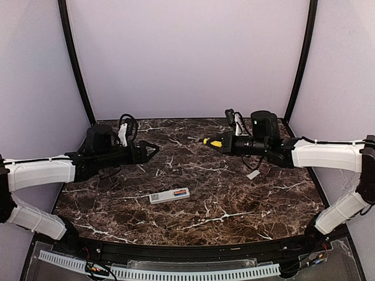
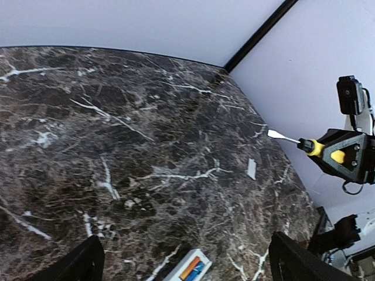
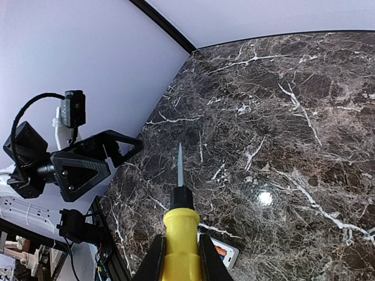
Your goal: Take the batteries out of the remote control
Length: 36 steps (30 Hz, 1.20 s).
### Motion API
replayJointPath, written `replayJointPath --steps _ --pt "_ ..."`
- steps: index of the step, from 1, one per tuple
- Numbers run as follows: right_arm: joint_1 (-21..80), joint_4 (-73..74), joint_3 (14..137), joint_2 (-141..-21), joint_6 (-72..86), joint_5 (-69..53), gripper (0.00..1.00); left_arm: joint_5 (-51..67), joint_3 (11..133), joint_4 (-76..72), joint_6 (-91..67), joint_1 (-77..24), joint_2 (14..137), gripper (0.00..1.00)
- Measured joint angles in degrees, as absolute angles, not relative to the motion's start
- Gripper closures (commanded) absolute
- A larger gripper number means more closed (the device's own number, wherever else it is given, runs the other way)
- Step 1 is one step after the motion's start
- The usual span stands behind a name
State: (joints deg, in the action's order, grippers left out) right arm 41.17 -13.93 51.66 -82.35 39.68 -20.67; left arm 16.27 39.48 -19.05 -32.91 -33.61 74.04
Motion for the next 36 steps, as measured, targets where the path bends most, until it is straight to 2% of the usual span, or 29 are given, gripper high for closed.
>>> replayJointPath --steps 6,12,23,36 --pt "40.91 -12.38 51.51 -81.60 38.19 -19.16 1.00 2.46 37.50 -11.03 -23.57 -33.45 65.56 0.02" --pt "40.47 -10.17 51.29 -79.72 36.82 -17.87 1.00 -2.61 38.02 -1.52 -15.92 -33.26 64.71 0.01" --pt "38.41 -5.85 51.20 -76.49 34.06 -15.77 1.00 6.96 40.71 7.46 -8.91 -35.33 67.13 0.05" --pt "36.97 -2.46 50.92 -74.17 31.92 -14.66 1.00 12.10 45.84 13.72 -3.95 -44.42 79.77 0.10"
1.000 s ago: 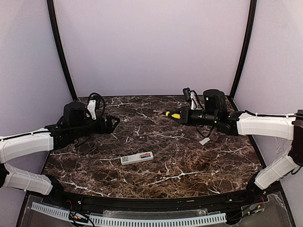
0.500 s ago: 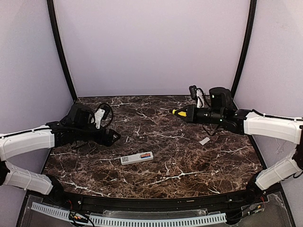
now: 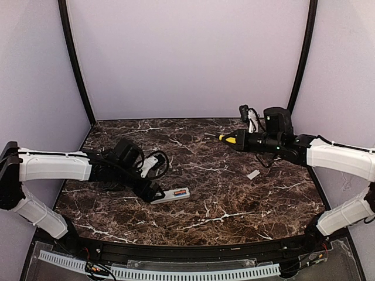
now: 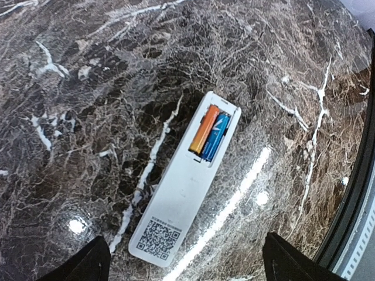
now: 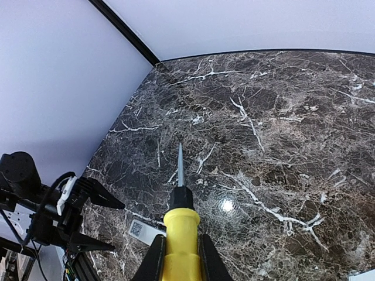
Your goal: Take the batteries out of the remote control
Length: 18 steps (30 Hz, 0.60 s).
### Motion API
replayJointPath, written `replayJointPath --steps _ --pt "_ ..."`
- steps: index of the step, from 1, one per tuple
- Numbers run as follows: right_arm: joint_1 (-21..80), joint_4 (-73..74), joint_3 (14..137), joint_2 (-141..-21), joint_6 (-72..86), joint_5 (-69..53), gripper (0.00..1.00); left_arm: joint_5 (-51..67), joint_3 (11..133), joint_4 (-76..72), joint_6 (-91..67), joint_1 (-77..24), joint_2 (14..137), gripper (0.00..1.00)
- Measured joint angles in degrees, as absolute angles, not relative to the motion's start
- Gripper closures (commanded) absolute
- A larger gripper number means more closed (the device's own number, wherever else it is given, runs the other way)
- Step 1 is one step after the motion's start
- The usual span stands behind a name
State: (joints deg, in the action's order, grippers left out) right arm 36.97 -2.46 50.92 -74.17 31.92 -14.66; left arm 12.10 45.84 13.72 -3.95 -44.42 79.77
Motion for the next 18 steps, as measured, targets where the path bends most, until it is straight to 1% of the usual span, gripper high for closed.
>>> replayJointPath --steps 15,18 --pt "36.40 -0.47 48.29 -70.76 31.73 -13.39 1.00 14.41 49.54 14.41 -1.15 -44.91 91.74 0.13" --pt "36.32 -0.30 48.29 -70.76 31.55 -13.23 1.00 14.68 49.82 14.70 -1.06 -44.91 93.27 0.16"
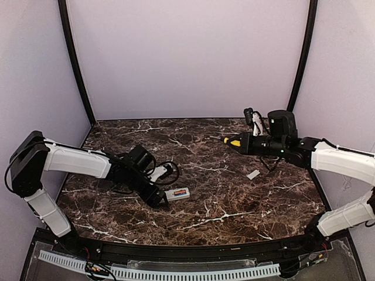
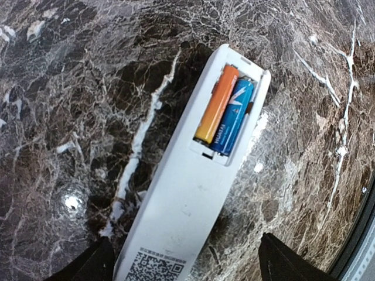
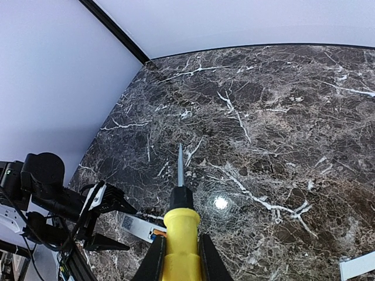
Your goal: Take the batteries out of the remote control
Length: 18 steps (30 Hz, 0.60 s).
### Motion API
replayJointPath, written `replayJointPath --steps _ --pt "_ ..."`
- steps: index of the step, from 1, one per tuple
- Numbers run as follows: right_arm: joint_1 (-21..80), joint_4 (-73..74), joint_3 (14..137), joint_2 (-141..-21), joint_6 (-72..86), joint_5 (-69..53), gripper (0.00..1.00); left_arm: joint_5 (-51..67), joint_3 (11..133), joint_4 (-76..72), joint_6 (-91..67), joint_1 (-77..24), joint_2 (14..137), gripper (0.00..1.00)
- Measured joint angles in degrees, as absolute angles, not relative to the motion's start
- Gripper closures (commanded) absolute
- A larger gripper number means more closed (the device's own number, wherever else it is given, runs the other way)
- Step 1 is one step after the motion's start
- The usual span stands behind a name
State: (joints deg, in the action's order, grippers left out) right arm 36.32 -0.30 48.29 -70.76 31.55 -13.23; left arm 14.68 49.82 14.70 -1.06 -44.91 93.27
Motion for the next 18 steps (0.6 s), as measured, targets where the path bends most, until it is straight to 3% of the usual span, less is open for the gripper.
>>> replayJointPath --steps 12,18 --pt "35.97 -0.01 47.40 -70.59 30.65 -12.80 1.00 16.97 53.69 15.57 -2.68 -49.23 96.49 0.26" --pt "35.77 0.14 47.33 -69.36 30.52 -12.43 1.00 12.29 55.77 18.00 -4.40 -51.53 97.54 0.29"
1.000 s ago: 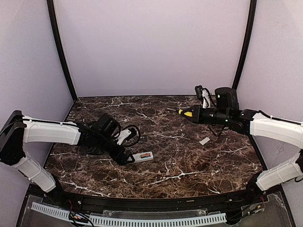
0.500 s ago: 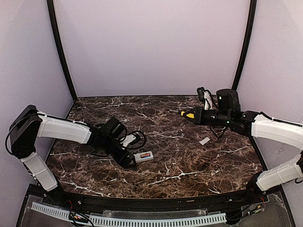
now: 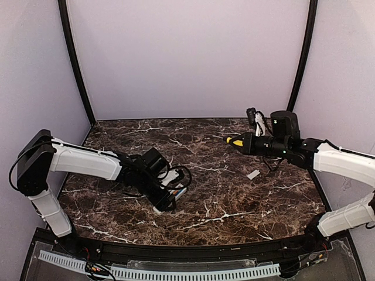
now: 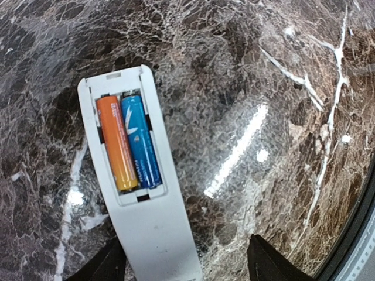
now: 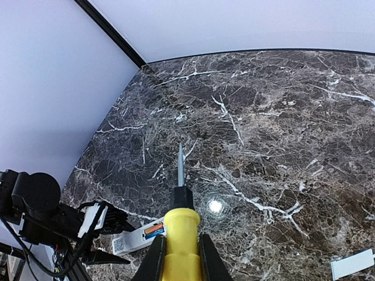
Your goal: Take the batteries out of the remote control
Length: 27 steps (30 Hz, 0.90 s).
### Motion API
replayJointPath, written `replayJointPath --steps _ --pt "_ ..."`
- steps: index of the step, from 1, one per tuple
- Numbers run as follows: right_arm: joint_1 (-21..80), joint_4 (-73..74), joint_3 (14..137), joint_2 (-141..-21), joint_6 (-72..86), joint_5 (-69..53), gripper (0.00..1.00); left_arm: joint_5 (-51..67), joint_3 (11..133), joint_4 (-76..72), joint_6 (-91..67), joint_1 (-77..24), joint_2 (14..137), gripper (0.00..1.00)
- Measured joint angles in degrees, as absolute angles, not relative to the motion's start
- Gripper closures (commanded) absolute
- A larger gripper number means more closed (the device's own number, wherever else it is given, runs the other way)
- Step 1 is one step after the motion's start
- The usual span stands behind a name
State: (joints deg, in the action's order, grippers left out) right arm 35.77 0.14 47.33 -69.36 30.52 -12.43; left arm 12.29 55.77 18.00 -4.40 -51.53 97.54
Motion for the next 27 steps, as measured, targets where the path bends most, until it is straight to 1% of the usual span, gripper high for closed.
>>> replayJointPath --steps 6,14,21,27 --pt "35.70 0.16 47.33 -68.36 30.50 -11.94 1.00 5.65 56.53 21.52 -9.45 -53.91 97.34 0.29" --pt "35.70 0.27 47.33 -68.36 30.52 -12.01 1.00 0.25 56.53 25.47 -14.46 -57.93 96.57 0.39" --pt "35.70 0.25 47.09 -68.20 30.55 -12.12 1.00 -3.46 56.53 27.70 -16.82 -58.37 96.55 0.39" --pt "35.70 0.36 46.54 -67.51 30.61 -12.14 1.00 -4.86 54.30 25.78 -19.44 -58.43 95.55 0.40"
